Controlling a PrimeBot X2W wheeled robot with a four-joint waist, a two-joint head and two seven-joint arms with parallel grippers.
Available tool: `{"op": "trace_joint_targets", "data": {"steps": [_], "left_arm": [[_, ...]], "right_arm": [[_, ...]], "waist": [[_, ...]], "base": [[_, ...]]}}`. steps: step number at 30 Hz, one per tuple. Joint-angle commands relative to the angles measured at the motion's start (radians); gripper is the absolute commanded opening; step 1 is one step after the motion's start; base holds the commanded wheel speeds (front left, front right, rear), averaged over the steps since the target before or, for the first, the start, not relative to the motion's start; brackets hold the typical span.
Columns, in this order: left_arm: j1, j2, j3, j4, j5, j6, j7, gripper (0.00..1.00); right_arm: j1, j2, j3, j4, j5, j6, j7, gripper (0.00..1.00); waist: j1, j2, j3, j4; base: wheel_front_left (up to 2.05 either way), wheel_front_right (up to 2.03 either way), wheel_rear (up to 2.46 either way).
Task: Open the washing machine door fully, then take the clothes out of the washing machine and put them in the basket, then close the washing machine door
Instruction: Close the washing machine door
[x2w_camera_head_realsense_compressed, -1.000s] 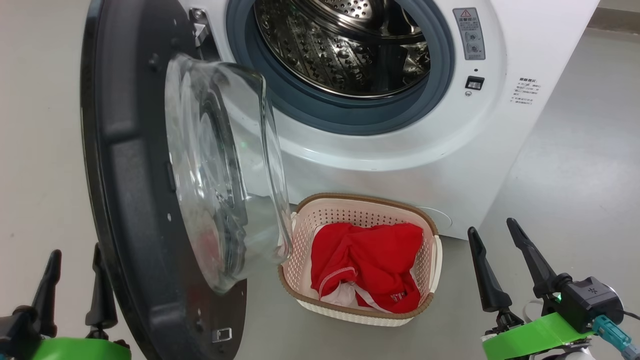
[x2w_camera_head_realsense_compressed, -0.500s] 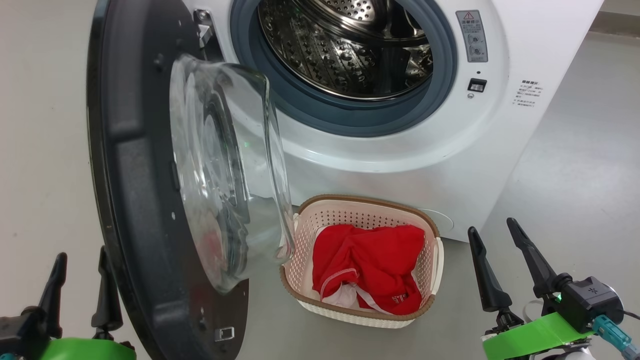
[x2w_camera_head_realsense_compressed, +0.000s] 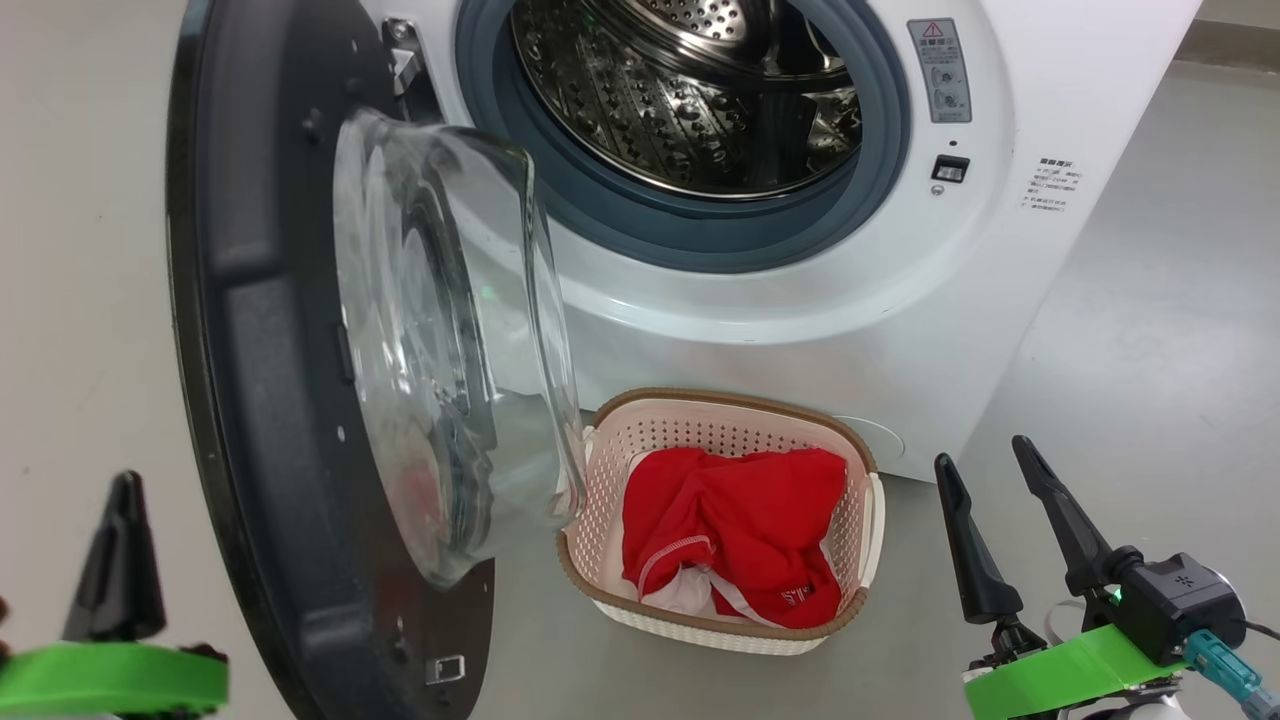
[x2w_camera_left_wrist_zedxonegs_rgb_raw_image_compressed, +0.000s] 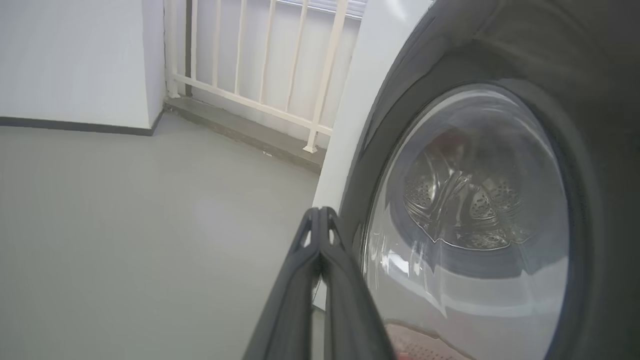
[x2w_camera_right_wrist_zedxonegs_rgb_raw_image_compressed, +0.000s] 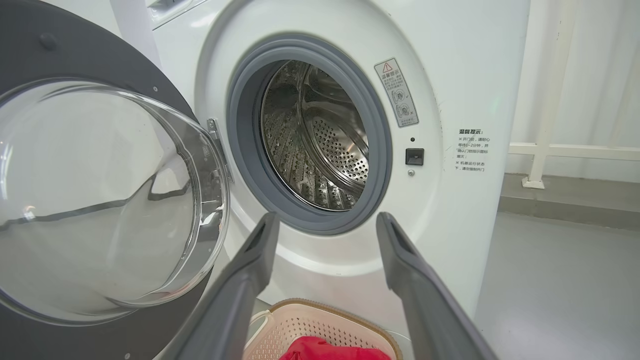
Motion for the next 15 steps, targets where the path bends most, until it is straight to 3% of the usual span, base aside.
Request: {"op": "trace_joint_targets", "data": {"steps": [1,5,8,11,15], "left_arm": [[-0.053,0.017,0.055,-0.036,-0.052,-0.007,0.02,0.0],[-0.104,-0.006,0.118,-0.045,-0.238,-0.007,0.12,0.0],[-0.162,-0.019,0.166,-0.063,-0.422,0.023,0.255,0.0],[-0.192,-0.017,0.186,-0.074,-0.492,0.043,0.315,0.0],[-0.252,0.01,0.212,-0.075,-0.621,0.104,0.463,0.0]], "right_arm": [[-0.048,-0.008,0.022,-0.021,0.008,0.003,-0.006,1.0],[-0.045,-0.008,0.021,-0.019,0.009,0.003,-0.006,1.0],[-0.042,-0.008,0.023,-0.018,0.01,0.003,-0.006,1.0],[-0.041,-0.008,0.023,-0.019,0.01,0.003,-0.006,1.0],[-0.039,-0.008,0.027,-0.019,0.008,0.003,-0.006,1.0]], "waist": [[0.0,-0.0001,-0.001,-0.003],[0.0,-0.0001,-0.004,-0.005],[0.0,-0.0001,-0.006,-0.006],[0.0,-0.0001,-0.007,-0.005],[0.0,-0.0001,-0.007,-0.005]], "base": [[0.0,0.0,0.0],[0.0,0.0,0.0],[0.0,0.0,0.0],[0.0,0.0,0.0],[0.0,0.0,0.0]]}}
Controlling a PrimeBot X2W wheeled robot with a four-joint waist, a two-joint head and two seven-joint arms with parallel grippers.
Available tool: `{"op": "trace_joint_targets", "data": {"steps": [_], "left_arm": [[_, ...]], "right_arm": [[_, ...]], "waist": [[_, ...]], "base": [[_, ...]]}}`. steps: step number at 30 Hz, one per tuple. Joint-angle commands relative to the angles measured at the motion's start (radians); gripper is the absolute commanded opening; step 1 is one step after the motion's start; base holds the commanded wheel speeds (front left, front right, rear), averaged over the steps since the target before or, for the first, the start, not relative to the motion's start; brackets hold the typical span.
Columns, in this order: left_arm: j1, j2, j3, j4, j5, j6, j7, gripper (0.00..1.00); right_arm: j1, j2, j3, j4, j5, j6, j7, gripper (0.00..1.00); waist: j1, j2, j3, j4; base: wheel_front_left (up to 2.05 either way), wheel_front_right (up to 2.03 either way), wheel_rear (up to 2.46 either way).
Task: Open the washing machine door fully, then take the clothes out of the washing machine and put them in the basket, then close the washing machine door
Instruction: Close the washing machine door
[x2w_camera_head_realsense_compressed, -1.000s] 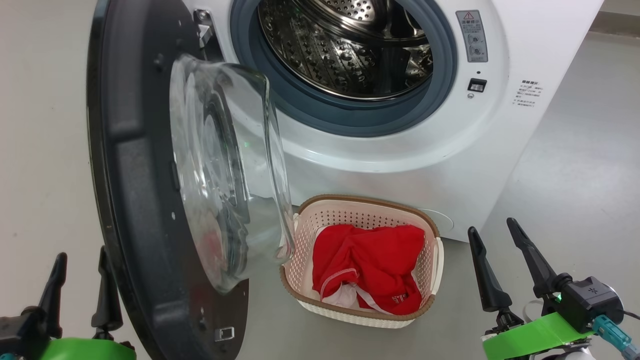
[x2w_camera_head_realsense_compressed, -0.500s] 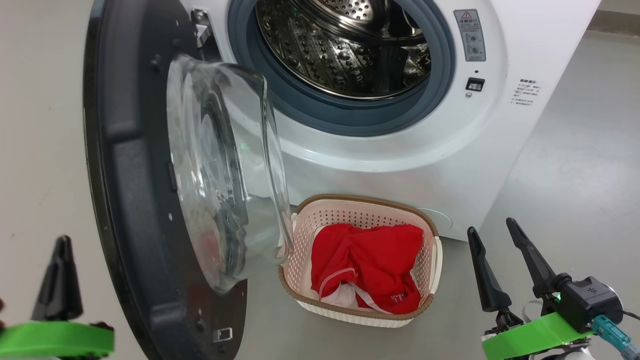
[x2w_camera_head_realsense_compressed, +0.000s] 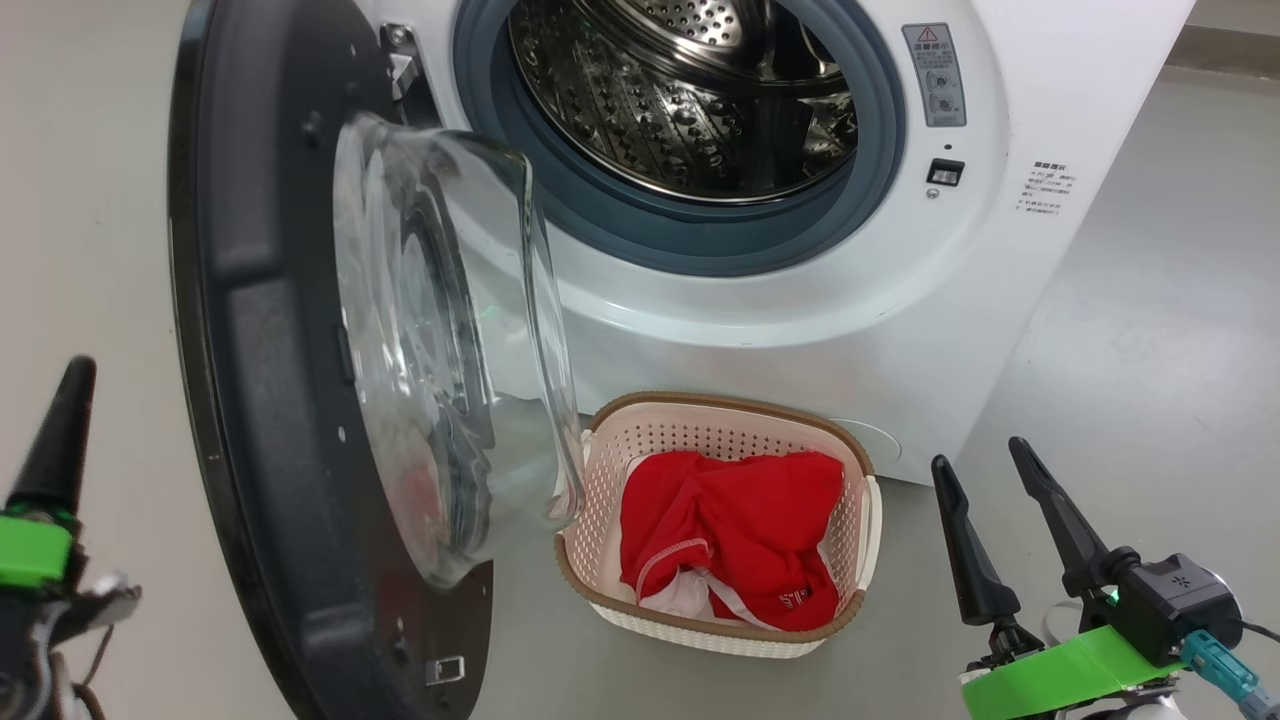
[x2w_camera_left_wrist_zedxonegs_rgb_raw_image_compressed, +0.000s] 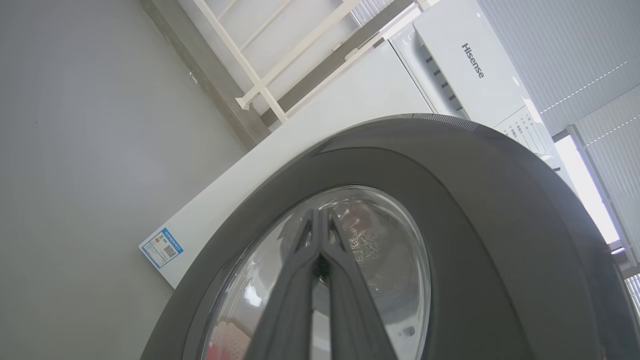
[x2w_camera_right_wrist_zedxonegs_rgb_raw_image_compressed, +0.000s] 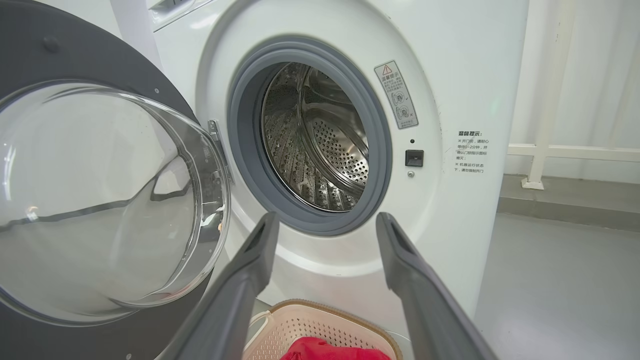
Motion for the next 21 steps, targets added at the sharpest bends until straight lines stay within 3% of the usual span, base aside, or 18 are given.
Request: {"op": "trace_joint_targets", "data": {"steps": [1,8,21], "left_arm": [[-0.038,0.042,0.036,-0.03,-0.019,0.012,0.021,0.0],[-0.097,0.075,0.034,-0.064,-0.168,0.103,0.228,0.0],[-0.123,0.081,0.04,-0.133,-0.258,0.185,0.342,0.0]], "right_arm": [[-0.039,-0.007,0.023,-0.022,0.004,0.003,-0.006,1.0],[-0.039,-0.007,0.026,-0.022,0.0,0.003,-0.006,1.0],[-0.042,-0.007,0.04,-0.019,0.003,0.003,-0.006,1.0]], "waist": [[0.0,-0.0001,0.0,-0.001],[0.0,-0.0001,0.001,-0.008],[0.0,-0.0001,0.001,-0.038]], "base": [[0.0,0.0,0.0],[0.0,0.0,0.0],[0.0,0.0,0.0]]}}
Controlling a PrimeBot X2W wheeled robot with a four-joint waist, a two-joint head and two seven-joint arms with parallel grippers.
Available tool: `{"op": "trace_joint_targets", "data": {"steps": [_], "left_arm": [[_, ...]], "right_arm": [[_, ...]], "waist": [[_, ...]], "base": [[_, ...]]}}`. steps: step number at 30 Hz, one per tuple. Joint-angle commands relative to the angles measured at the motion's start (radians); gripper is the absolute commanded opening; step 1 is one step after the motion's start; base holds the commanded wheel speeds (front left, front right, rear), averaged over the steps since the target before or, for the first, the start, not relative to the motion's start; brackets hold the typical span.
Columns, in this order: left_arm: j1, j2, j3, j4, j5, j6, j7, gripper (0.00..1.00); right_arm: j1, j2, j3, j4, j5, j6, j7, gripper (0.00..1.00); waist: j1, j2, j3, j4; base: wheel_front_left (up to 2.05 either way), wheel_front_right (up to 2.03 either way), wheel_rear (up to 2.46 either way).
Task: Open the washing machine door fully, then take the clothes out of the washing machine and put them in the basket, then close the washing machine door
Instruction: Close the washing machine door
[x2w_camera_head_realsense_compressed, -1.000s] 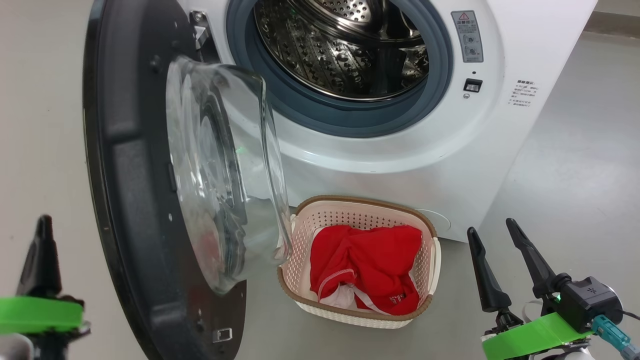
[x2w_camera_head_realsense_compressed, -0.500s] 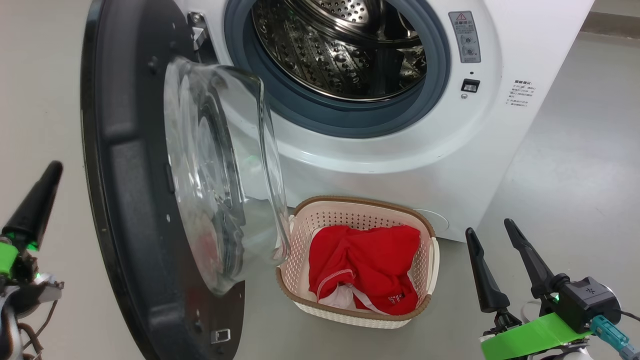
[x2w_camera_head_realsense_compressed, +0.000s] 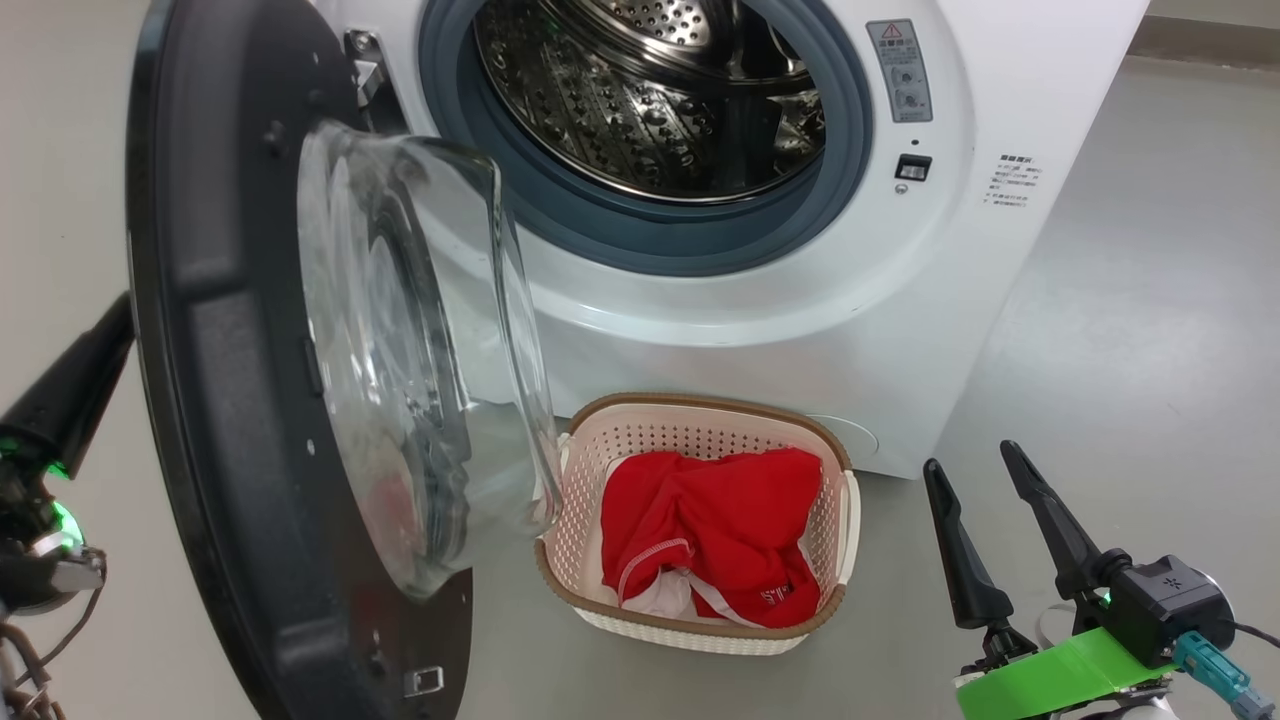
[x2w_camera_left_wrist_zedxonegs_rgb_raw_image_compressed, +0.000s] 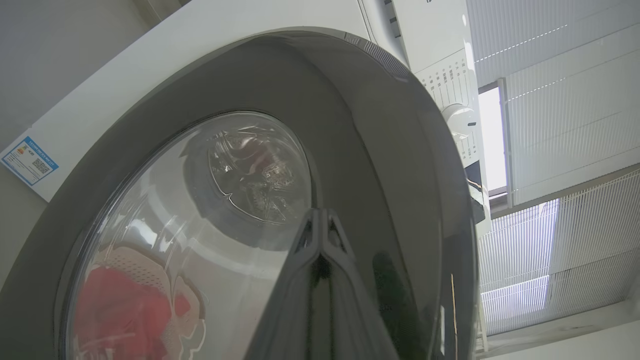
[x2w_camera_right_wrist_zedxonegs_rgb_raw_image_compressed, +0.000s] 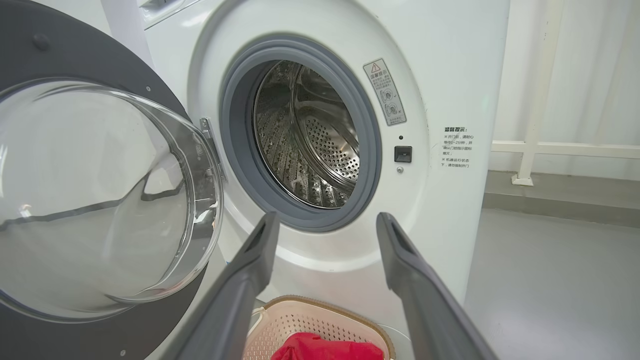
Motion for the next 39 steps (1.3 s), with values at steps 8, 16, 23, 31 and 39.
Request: {"op": "trace_joint_targets", "data": {"steps": [8,16,23,31,39], "left_arm": [[-0.018,0.014,0.045,-0.099,-0.058,0.032,0.046,0.0],[-0.002,-0.013,0.025,-0.162,-0.093,0.042,0.079,0.0],[0.02,-0.031,-0.009,-0.216,-0.094,0.056,0.093,0.0],[0.037,-0.052,-0.058,-0.245,-0.097,0.067,0.093,0.0],[0.06,-0.067,-0.101,-0.258,-0.105,0.069,0.072,0.0]], "right_arm": [[-0.043,-0.007,0.025,-0.025,0.001,0.003,-0.006,1.0],[-0.049,-0.007,0.022,-0.025,-0.001,0.003,-0.006,1.0],[-0.051,-0.007,0.021,-0.024,0.002,0.003,-0.006,1.0],[-0.061,-0.007,0.024,-0.027,0.008,0.003,-0.006,1.0],[-0.07,-0.007,0.023,-0.026,0.019,0.003,-0.006,1.0]], "waist": [[0.0,0.0,0.01,-0.012],[0.0,0.0,0.017,-0.017],[0.0,0.0,0.022,-0.023],[0.0,0.0,0.032,-0.042],[0.0,0.0,0.045,-0.077]], "base": [[0.0,0.0,0.0],[0.0,0.0,0.0],[0.0,0.0,0.0],[0.0,0.0,0.0],[0.0,0.0,0.0]]}}
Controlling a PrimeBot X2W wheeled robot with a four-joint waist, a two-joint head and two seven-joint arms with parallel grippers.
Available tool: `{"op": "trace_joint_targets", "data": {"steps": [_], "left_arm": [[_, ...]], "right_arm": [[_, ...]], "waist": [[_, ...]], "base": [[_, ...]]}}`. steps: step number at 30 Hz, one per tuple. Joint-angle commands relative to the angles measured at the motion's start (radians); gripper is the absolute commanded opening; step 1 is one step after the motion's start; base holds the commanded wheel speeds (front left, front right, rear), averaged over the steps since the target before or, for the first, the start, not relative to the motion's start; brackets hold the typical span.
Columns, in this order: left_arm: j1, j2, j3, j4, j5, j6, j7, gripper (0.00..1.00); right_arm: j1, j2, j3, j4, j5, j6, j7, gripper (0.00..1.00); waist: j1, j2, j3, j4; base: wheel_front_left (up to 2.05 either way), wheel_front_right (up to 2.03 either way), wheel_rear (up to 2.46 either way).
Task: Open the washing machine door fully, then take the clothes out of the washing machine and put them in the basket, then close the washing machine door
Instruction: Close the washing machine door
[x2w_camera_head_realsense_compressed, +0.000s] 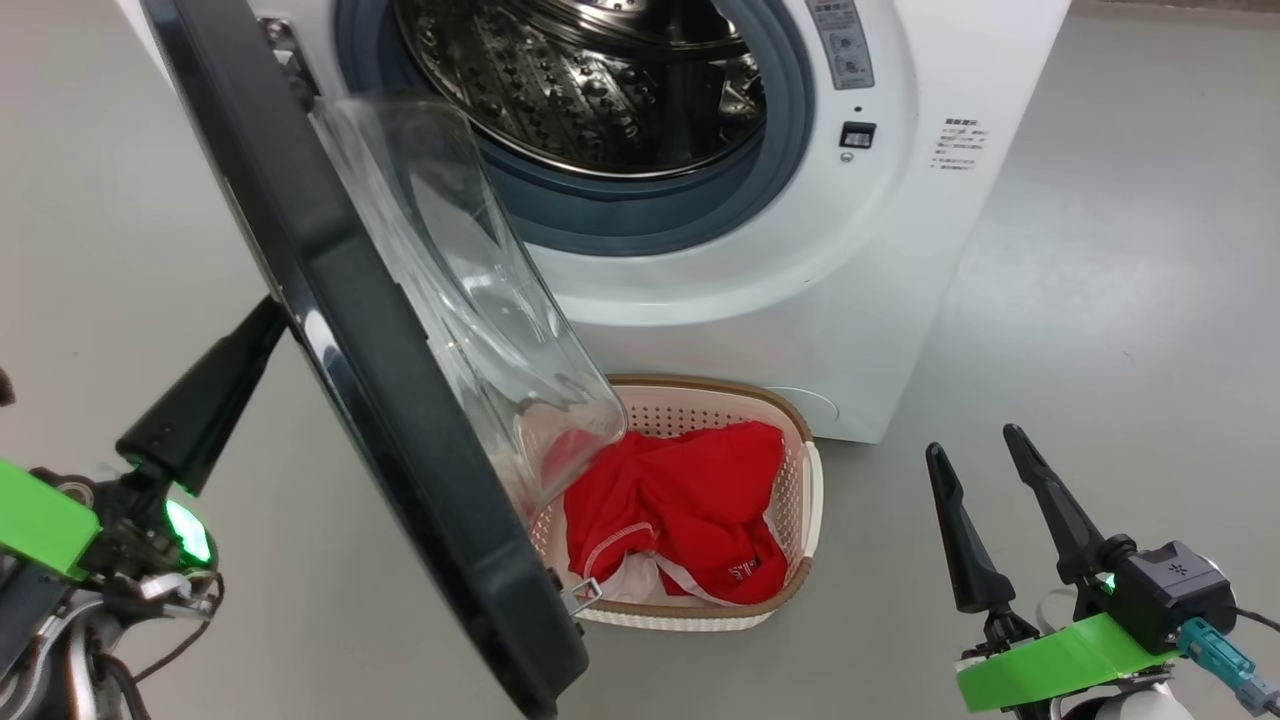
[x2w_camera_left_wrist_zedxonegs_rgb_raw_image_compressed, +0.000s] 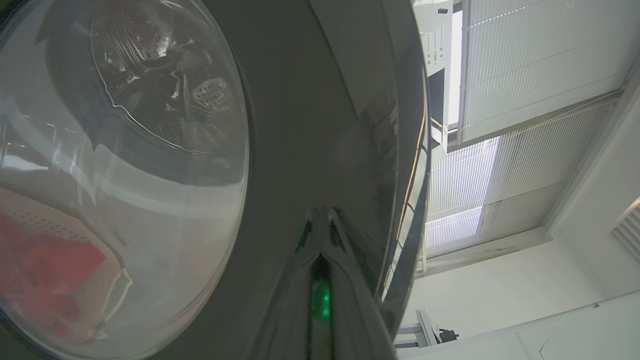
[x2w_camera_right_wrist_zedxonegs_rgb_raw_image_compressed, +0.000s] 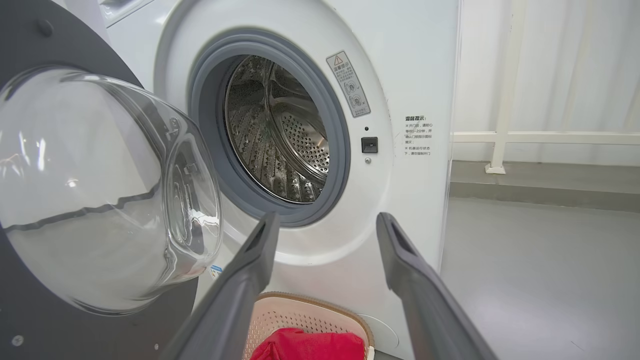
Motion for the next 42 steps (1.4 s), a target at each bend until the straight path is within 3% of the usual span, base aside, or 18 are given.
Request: {"op": "trace_joint_targets", "data": {"steps": [1,17,31,42], "left_arm": [[-0.004,0.015,0.011,-0.034,-0.008,0.004,0.0,0.0],[0.011,0.005,-0.11,0.006,-0.02,-0.062,-0.117,0.0],[-0.077,0.004,-0.224,0.109,-0.122,-0.076,-0.312,0.0],[-0.141,0.004,-0.253,0.194,-0.044,-0.104,-0.424,0.0]], "right_arm": [[-0.05,-0.007,0.025,-0.025,0.013,0.003,-0.006,1.0],[-0.069,-0.007,0.026,-0.022,0.017,0.003,-0.006,1.0],[-0.066,-0.007,0.026,-0.027,0.03,0.003,-0.006,1.0],[-0.063,-0.007,0.034,-0.036,0.026,0.003,-0.006,1.0]], "waist": [[-0.0001,0.0,0.004,-0.011],[-0.0001,0.0,0.029,-0.097],[-0.0001,0.0,0.028,-0.154],[-0.0001,0.0,0.041,-0.221]], "base": [[0.0,0.0,0.0],[0.0,0.0,0.0],[0.0,0.0,0.0],[0.0,0.0,0.0]]}}
